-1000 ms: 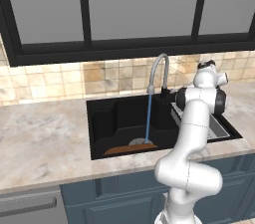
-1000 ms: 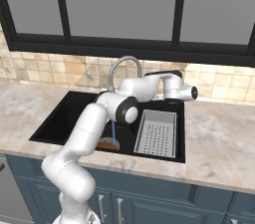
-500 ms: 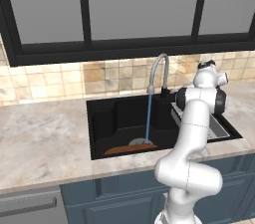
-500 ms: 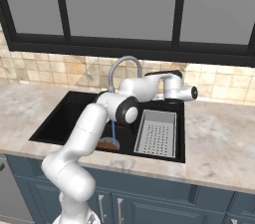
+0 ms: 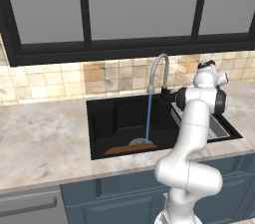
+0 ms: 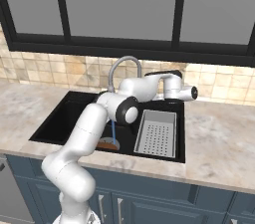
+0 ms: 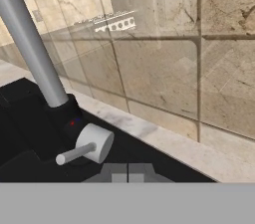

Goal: Turn on the sink faucet with hot water and rinse the cutting board for ten seconds, then turn off the faucet. Push the cutting board to reach the water if necessary.

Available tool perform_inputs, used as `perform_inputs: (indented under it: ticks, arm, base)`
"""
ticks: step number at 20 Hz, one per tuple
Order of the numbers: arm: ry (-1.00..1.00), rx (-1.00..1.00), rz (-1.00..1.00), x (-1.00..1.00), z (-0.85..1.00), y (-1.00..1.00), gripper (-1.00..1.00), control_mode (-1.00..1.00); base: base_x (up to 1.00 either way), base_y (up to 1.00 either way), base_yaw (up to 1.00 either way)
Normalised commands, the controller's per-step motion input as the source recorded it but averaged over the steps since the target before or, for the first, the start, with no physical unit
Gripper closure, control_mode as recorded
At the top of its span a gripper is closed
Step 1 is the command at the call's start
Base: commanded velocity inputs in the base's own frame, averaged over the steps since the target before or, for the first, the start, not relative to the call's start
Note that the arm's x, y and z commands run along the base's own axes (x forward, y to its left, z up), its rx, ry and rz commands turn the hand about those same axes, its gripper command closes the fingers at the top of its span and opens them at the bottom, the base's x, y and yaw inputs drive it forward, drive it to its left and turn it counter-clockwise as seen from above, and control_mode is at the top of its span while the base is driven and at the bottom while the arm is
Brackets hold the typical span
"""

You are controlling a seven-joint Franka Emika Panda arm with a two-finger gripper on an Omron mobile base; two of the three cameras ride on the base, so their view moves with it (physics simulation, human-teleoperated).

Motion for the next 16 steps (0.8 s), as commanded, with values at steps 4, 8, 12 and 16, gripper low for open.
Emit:
perform_inputs:
  ticks: [4, 8, 12, 16]
  arm:
    - [0.00, 0.00, 0.00, 0.00, 0.00, 0.00, 1.00, -1.00]
    - [0.00, 0.00, 0.00, 0.00, 0.00, 0.00, 1.00, -1.00]
    - [0.00, 0.00, 0.00, 0.00, 0.00, 0.00, 1.00, -1.00]
    - [0.00, 0.00, 0.00, 0.00, 0.00, 0.00, 1.00, -1.00]
  base:
    - [0.00, 0.00, 0.00]
    - [0.00, 0.00, 0.00]
    - [0.00, 0.00, 0.00]
    - [0.00, 0.00, 0.00]
